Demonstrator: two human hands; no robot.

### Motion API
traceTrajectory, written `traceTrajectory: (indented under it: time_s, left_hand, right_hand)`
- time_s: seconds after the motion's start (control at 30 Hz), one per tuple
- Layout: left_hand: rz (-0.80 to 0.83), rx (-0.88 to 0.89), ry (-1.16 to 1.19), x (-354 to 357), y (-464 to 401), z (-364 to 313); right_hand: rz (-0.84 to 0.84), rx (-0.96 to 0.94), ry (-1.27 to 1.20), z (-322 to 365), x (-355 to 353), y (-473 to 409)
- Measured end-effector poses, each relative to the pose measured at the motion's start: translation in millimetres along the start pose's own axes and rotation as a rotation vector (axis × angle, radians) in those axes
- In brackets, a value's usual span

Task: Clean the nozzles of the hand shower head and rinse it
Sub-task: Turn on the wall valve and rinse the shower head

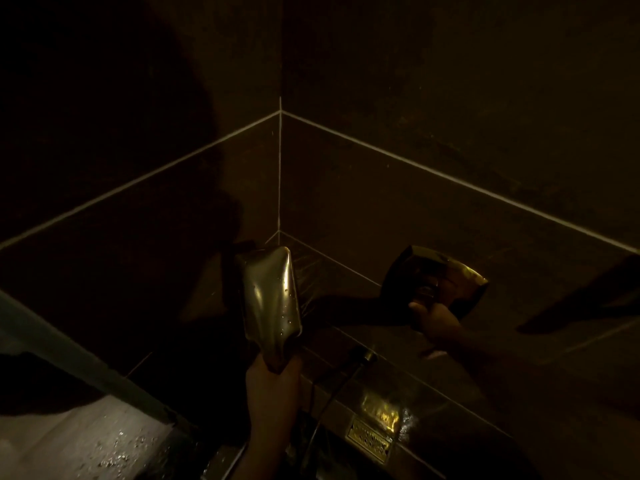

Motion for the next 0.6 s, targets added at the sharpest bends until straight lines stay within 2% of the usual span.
traceTrajectory:
  time_s: [0.2, 0.33, 0.47, 0.6]
  left_hand:
    - [0.051, -0.008, 0.003, 9.4, 7.8, -11.0]
    - [0.079, -0.052, -0.001, 12.7, 13.2, -4.9]
    - [0.112, -0.064, -0.036, 14.7, 17.7, -3.0]
    - [0.213, -0.076, -0.036, 22.6, 36.2, -15.9]
  right_hand:
    - [0.015, 0.054, -0.170, -11.0, 5.1, 3.3]
    - [0.005, 0.051, -0.152, -17.2, 7.9, -1.1]
    - [-0.047, -0.029, -0.086, -10.8, 4.0, -4.5]
    - [0.018, 0.028, -0.030, -15.6, 3.7, 1.1]
Point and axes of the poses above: each hand's wrist, its own y-axis away from the middle knuckle, its own x-axis out of the palm, z = x × y, the point moved 10 cm from there along -y, towards the middle knuckle, and after that the axes turned 5 degrees about x, right-handed, at the moved point
